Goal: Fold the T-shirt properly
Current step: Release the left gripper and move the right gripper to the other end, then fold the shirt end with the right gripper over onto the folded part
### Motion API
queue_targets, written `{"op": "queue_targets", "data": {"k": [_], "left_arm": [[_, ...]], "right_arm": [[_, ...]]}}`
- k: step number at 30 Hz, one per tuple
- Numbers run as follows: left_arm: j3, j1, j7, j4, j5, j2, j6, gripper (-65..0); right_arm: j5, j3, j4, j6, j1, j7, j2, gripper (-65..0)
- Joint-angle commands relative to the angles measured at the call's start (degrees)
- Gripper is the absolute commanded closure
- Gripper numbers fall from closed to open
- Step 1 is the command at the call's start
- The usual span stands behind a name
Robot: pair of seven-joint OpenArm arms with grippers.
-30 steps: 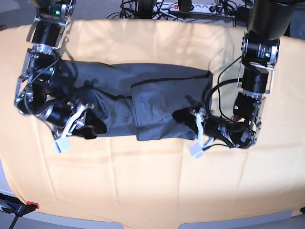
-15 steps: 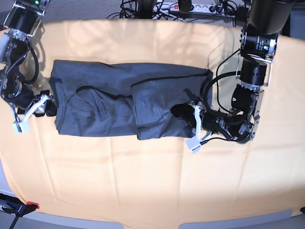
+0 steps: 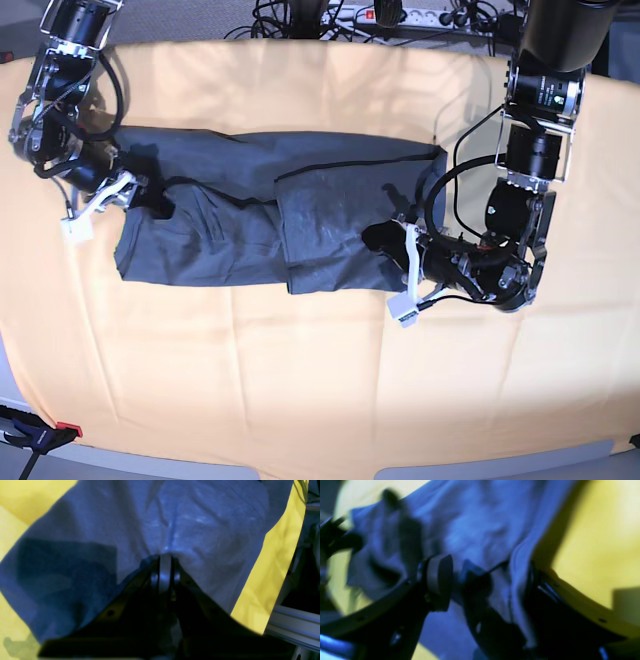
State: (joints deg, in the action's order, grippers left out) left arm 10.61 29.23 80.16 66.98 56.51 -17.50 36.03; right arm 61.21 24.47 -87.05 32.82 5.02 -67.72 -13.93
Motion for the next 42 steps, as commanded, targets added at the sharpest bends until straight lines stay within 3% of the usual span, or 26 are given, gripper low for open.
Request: {"op": "queue_targets", "data": {"k": [1,5,7,9,11,12,15,18,20,26,31,36,40,42], "left_arm": [[-0.2,1.7,-0.2,0.9,0.9,-0.8,0.0,0.0],[-0.2,1.7,-0.2,0.9,0.9,-1.9,0.0,0.0],[-0.2,1.7,-0.2,0.9,0.9,-2.4,0.0,0.0],[-0.2,1.8,-0.2,0.9,0.9,-2.9,0.0,0.0],[-0.2,1.9,-0.2,0.9,1.4,-3.5,0.0,0.0],[-0.2,2.1,-0.2,0.9,1.6,-3.8,0.0,0.0],[-0.5,3.3,-0.2,0.9,3.5,-5.5,-0.5,0.0],[-2.1,5.7,-0.2,0.9,5.3,-7.3,-3.4,0.0],[-3.8,7.2,-0.2,0.9,5.8,-9.0,-4.0,-3.3],[-11.3,6.6,-0.2,0.8,7.6,-13.0,-3.9,-5.2],[-16.6,1.9,-0.2,0.8,7.2,-13.2,-0.8,-5.2],[-17.6,-2.4,-0.2,0.8,7.2,-13.1,-0.8,-5.2],[-17.6,-4.1,-0.2,0.8,7.2,-13.2,0.4,-5.2],[-17.6,-4.5,-0.2,0.8,7.2,-13.2,0.4,-5.2]], "right_arm": [[1.6,-0.2,-0.4,0.9,-0.3,-1.2,0.2,-39.4],[2.4,-1.7,-0.4,3.7,-0.3,-1.5,1.8,-39.2],[2.4,-2.8,-0.4,5.1,-0.3,-0.3,1.8,-35.6],[1.8,-3.1,-0.4,7.1,-0.4,1.6,1.8,-23.0],[1.0,-3.1,-0.4,7.2,-1.0,2.3,1.8,-4.5],[0.9,-3.1,-0.4,7.2,-1.3,2.3,1.6,0.0],[-0.5,-3.0,-0.4,7.2,-3.1,2.3,1.4,0.0],[-2.5,-3.0,-0.5,7.2,-4.9,2.0,0.6,0.0],[-4.4,-2.7,-0.7,7.2,-6.0,1.9,-0.4,0.0],[-8.5,0.1,-6.3,4.1,-6.8,-0.4,-5.5,0.0],[-8.5,1.4,-16.7,1.9,-6.5,-3.0,-7.5,0.0],[5.1,1.4,-25.7,1.2,-3.2,-4.1,-6.5,0.0],[16.8,0.9,-28.8,4.3,-2.6,-8.4,-2.0,0.0],[18.8,-0.7,-28.8,5.7,-2.6,-8.9,0.5,0.0]]}}
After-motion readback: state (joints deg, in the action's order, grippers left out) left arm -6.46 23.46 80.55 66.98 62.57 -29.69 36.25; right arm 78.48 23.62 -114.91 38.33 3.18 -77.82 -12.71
